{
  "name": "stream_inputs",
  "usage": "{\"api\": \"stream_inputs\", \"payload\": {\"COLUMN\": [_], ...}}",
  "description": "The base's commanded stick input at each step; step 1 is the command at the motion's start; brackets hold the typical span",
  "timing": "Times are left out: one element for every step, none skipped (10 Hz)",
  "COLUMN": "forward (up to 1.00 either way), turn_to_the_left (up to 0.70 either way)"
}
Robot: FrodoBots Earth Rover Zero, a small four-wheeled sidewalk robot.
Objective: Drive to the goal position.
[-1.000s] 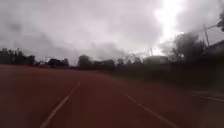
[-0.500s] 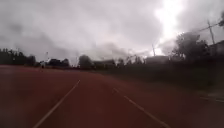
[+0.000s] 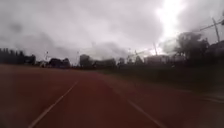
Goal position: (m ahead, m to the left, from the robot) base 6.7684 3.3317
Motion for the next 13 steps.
{"api": "stream_inputs", "payload": {"forward": [0.7, 0.7, 0.7, 0.7, 0.7, 0.7, 0.7, 0.7, 0.7, 0.7, 0.7, 0.7, 0.7], "turn_to_the_left": [0.0, 0.0, 0.0, 0.0, 0.0, 0.0, 0.0, 0.0, 0.0, 0.0, 0.0, 0.0, 0.0]}}
